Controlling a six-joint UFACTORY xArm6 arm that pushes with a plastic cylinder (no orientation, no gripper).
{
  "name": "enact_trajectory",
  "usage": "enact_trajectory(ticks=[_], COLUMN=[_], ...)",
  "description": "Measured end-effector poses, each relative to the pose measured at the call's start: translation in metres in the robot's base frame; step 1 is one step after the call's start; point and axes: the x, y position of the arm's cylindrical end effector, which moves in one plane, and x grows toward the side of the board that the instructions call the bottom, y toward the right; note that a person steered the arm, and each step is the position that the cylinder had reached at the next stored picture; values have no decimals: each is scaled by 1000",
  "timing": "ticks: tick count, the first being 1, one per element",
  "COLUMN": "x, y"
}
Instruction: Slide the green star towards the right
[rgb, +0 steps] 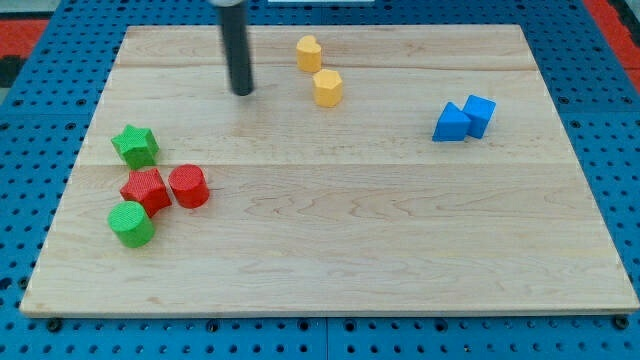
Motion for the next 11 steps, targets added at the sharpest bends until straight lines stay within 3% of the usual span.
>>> enact_trajectory(ticks=[1, 3, 4, 8, 9, 10, 11], x=[46, 71, 117, 149, 177, 179, 167], y=[-35, -79, -120, -169, -147, -96, -116])
